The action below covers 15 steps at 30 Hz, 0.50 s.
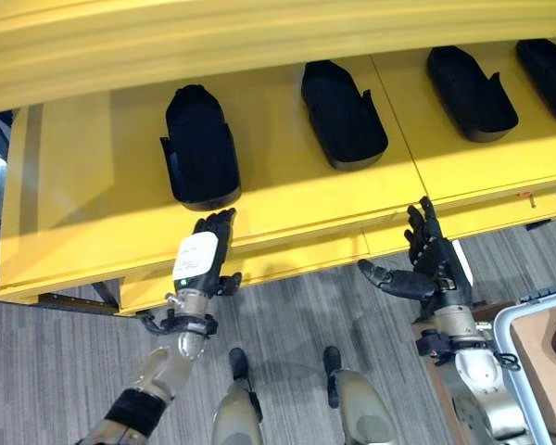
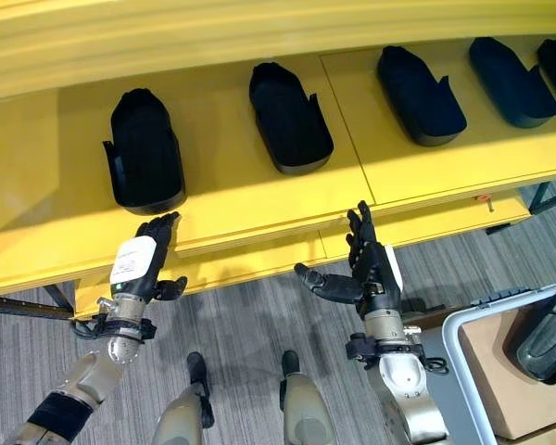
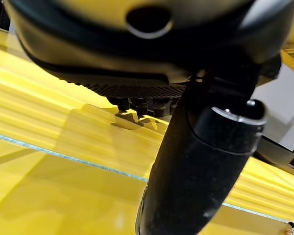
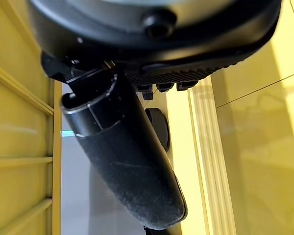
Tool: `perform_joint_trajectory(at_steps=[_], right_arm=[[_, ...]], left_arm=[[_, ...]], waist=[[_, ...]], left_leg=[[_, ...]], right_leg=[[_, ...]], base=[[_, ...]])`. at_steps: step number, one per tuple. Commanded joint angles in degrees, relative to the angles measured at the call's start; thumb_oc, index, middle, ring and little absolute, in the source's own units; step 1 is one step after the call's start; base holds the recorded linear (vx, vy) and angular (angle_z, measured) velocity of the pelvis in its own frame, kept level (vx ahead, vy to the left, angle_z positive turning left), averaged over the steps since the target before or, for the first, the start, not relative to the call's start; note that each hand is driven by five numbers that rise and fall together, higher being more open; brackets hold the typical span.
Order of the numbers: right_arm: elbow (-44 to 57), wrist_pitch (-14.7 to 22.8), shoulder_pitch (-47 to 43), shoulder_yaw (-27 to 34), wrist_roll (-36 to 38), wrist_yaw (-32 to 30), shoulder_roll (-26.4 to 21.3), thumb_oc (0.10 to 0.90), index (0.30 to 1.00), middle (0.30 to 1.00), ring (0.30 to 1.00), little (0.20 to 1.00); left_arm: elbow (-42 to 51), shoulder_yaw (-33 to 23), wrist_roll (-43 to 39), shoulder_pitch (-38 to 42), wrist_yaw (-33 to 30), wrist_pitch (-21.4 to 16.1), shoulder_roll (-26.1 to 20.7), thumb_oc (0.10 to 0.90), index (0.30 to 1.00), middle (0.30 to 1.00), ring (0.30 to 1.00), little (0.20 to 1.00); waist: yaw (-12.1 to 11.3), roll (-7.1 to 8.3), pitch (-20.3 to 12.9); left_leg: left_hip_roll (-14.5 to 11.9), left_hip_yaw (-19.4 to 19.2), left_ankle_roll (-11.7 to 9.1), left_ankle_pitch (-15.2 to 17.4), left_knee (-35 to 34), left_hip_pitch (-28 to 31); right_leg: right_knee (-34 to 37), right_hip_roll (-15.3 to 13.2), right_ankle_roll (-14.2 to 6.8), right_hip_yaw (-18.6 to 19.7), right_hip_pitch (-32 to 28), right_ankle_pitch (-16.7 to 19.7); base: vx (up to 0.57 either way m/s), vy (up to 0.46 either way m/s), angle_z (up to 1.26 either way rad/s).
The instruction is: Move parts from the plastic box to the shelf.
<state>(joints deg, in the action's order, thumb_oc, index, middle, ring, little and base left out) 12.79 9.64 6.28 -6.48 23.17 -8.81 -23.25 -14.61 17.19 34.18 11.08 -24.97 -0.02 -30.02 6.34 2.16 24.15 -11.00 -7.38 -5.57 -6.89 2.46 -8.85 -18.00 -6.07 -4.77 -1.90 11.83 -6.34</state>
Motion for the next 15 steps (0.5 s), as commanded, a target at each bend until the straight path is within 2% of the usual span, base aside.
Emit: perform_joint_trajectory(at_steps=[1,15], right_arm=[[6.66,7.34,-2.7,1.49,0.0,-0.49,-0.8,0.9,1.0,1.0,1.0,1.0],[6.74,7.31,-2.49,1.74,-0.5,-0.52,-1.12,0.9,1.0,1.0,1.0,1.0]], left_arm=[[-0.78,-2.4,0.19,3.63,-3.52,0.3,-1.34,0.9,1.0,1.0,1.0,1.0],[-4.14,-1.42,1.31,5.83,-3.19,0.99,-1.95,0.9,1.0,1.0,1.0,1.0]], waist=[[0.76,2.54,-2.42],[1.05,2.56,-1.91]], left_leg=[[-5.42,1.26,-2.17,-0.24,1.48,1.31],[-5.23,1.14,-2.16,-0.15,1.64,1.0]], right_leg=[[3.8,-3.21,-2.15,-0.04,-2.21,3.17],[3.56,-3.5,-2.13,-0.19,-1.87,3.15]], base=[[0.0,0.0,0.0],[0.0,0.0,0.0]])
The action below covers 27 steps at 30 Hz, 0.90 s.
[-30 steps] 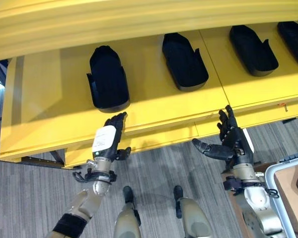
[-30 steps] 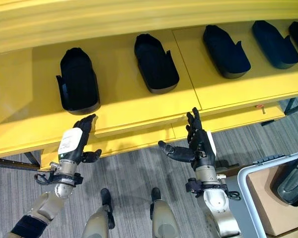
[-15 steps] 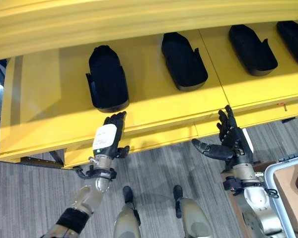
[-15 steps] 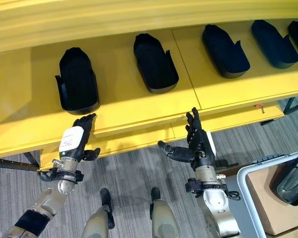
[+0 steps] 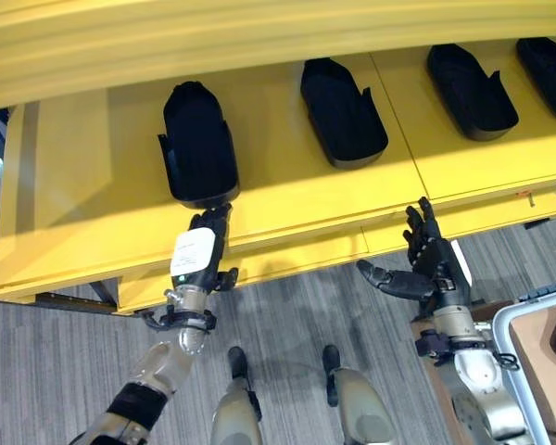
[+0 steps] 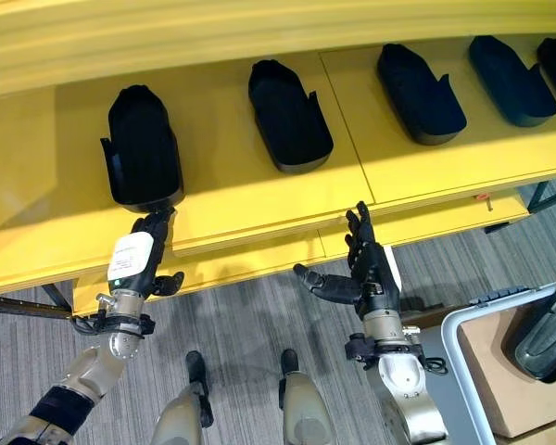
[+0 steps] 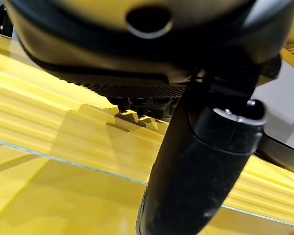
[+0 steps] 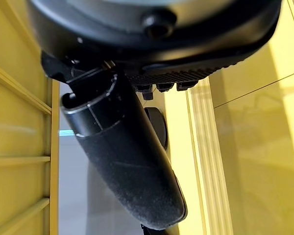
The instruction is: Move parts from the plastic box to the shelf.
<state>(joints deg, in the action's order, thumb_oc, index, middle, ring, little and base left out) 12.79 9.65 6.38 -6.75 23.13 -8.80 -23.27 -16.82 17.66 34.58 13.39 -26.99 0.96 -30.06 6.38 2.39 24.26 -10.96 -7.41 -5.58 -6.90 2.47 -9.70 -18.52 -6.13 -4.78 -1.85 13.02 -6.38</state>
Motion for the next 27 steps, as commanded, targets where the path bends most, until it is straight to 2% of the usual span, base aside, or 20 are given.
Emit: perform_joint_trajectory(at_steps=[1,27], right_arm=[[6.76,7.3,-2.58,2.03,-0.46,-0.54,-1.1,0.9,1.0,1.0,1.0,1.0],[7.32,7.68,-0.97,2.69,-1.34,-0.91,-1.42,0.9,1.0,1.0,1.0,1.0]], left_arm=[[-1.96,-1.87,0.91,3.56,-1.18,-0.01,-1.89,0.9,1.0,1.0,1.0,1.0],[-5.09,0.62,1.63,6.6,-1.28,0.18,-2.09,0.9,1.0,1.0,1.0,1.0]], waist=[[1.0,2.33,-2.01],[2.01,2.42,-1.38]], left_leg=[[-5.26,1.17,-2.15,-0.14,1.63,1.85],[-4.37,0.8,-1.74,0.81,3.0,0.8]], right_leg=[[4.09,-3.45,-2.13,-0.24,-3.06,3.19],[4.5,-4.32,-2.46,0.33,-2.48,3.83]], base=[[0.0,0.0,0.0],[0.0,0.0,0.0]])
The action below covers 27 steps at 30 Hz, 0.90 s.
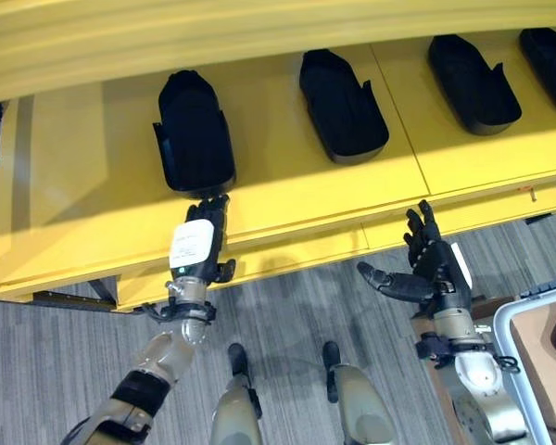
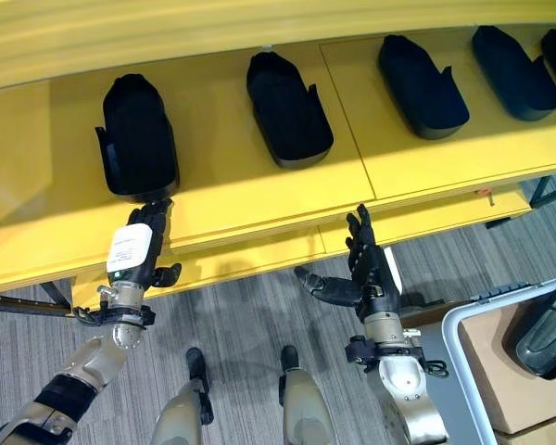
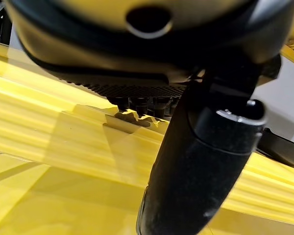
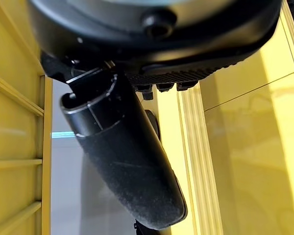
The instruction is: Move parts from the plastic box to the shelf.
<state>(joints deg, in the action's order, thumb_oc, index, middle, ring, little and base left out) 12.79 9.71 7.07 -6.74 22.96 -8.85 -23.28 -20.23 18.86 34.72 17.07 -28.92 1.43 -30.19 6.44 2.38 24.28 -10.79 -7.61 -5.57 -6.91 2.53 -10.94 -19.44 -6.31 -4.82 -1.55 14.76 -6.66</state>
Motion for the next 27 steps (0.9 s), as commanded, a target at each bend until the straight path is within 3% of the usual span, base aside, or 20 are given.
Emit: perform_joint_trajectory(at_steps=[1,27], right_arm=[[7.35,7.59,-1.58,2.7,-1.22,-0.81,-1.46,0.9,1.0,1.0,1.0,1.0],[7.4,7.8,-1.24,2.66,-1.79,-1.02,-1.76,0.9,1.0,1.0,1.0,1.0]], left_arm=[[-1.79,-0.55,1.53,2.91,0.63,-0.26,-1.92,0.9,1.0,1.0,1.0,1.0],[-3.79,1.42,2.06,4.39,0.69,-0.73,-1.85,0.9,1.0,1.0,1.0,1.0]], waist=[[1.96,2.42,-1.4],[2.35,2.61,-0.76]], left_leg=[[-4.53,1.03,-1.74,0.85,2.99,1.99],[-4.21,0.68,-1.39,1.24,3.29,1.49]], right_leg=[[5.47,-4.12,-2.43,0.1,-4.21,4.12],[6.13,-4.28,-2.53,0.9,-3.55,4.7]], base=[[0.0,0.0,0.0],[0.0,0.002,-0.01]])
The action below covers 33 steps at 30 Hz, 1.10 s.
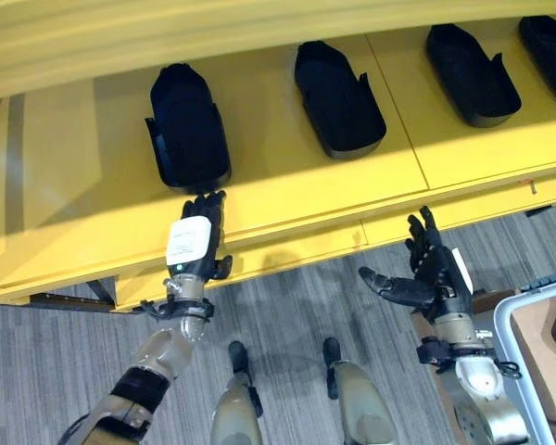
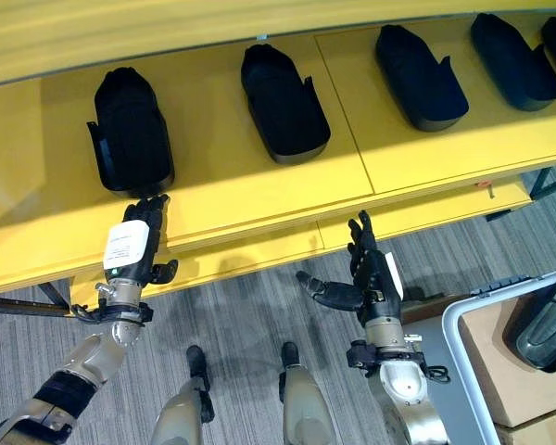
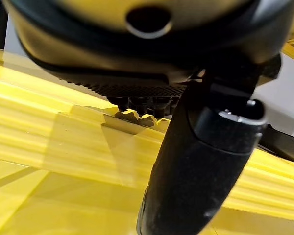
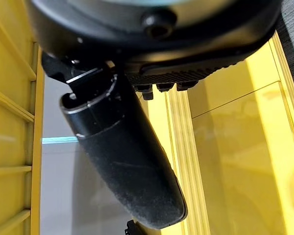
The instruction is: Move parts from the plastic box to the shelf.
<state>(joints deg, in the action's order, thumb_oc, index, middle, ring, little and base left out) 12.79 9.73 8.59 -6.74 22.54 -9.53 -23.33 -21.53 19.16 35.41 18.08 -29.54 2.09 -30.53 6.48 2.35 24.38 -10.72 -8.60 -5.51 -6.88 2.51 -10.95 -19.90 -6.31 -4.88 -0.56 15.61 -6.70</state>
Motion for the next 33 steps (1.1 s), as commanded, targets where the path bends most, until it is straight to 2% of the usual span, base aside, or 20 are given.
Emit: perform_joint_trajectory(at_steps=[1,9,15,22,27,32,33], right_arm=[[7.4,7.77,-2.72,2.63,-1.39,-0.35,-1.71,0.9,1.0,1.0,1.0,1.0],[7.24,7.66,-2.85,2.49,-1.69,-0.54,-1.75,0.9,1.0,1.0,1.0,1.0],[6.94,7.22,-3.57,2.91,-2.06,-0.78,-1.47,0.9,1.0,1.0,1.0,1.0],[7.16,6.45,-3.8,4.43,-2.92,-0.78,-1.14,0.9,1.0,1.0,1.0,1.0],[7.66,6.03,-3.21,5.44,-2.81,-0.46,-1.31,0.9,1.0,1.0,1.0,1.0],[7.22,5.53,-3.31,5.37,-2.83,-0.15,-1.56,0.9,1.0,1.0,1.0,1.0],[7.03,5.51,-3.64,5.0,-2.32,0.28,-1.73,0.9,1.0,1.0,1.0,1.0]], left_arm=[[-2.8,1.17,1.35,3.38,1.3,-1.4,-1.45,0.9,1.0,1.0,1.0,1.0],[-2.81,1.96,1.16,2.9,1.96,-2.01,-1.02,0.9,1.0,1.0,1.0,1.0],[2.64,0.39,-1.04,-3.04,4.31,-4.41,-1.55,0.9,1.0,1.0,1.0,1.0],[13.33,-6.5,-7.76,-15.52,7.61,-8.29,-3.58,0.9,1.0,1.0,1.0,1.0],[20.76,-11.65,-14.03,-23.56,9.69,-10.63,-4.59,0.9,1.0,1.0,1.0,1.0],[24.38,-14.94,-20.78,-27.93,10.5,-12.03,-3.36,0.9,1.0,1.0,1.0,1.0],[24.84,-16.08,-24.09,-29.24,10.75,-12.56,-2.22,0.9,1.0,1.0,1.0,1.0]], waist=[[2.33,2.64,-0.89],[2.12,2.56,-0.79],[1.52,1.89,-1.67],[0.53,0.43,-4.1],[0.14,-0.59,-5.38],[-0.06,-1.52,-5.92],[-0.21,-1.96,-6.12]], left_leg=[[-4.25,1.67,-1.45,1.22,3.31,1.49],[-4.07,1.88,-1.33,1.25,3.36,1.46],[-4.05,1.92,-1.3,0.99,2.34,2.34],[-4.73,1.68,-1.84,-0.75,-1.37,4.65],[-5.39,1.72,-1.69,-1.39,-2.71,6.67],[-6.28,1.73,-1.5,-2.06,-3.49,7.88],[-6.68,2.04,-1.25,-2.49,-3.83,8.26]], right_leg=[[6.65,-4.27,-2.45,-0.05,-4.42,4.72],[6.48,-4.37,-2.47,-0.04,-4.43,4.76],[7.0,-4.25,-2.43,-0.16,-5.11,4.95],[9.39,-3.61,-2.45,-0.72,-7.08,5.42],[8.37,-2.81,-1.98,-0.69,-7.77,4.45],[6.23,-1.57,-1.29,0.1,-7.41,3.15],[4.84,-0.53,-0.74,0.76,-6.77,2.3]], base=[[0.0,0.0,0.0],[0.0,0.0,0.0],[0.0,0.0,0.0],[0.0,-0.005,0.0],[0.01,-0.026,0.01],[-0.01,-0.059,-0.04],[-0.02,-0.087,-0.11]])
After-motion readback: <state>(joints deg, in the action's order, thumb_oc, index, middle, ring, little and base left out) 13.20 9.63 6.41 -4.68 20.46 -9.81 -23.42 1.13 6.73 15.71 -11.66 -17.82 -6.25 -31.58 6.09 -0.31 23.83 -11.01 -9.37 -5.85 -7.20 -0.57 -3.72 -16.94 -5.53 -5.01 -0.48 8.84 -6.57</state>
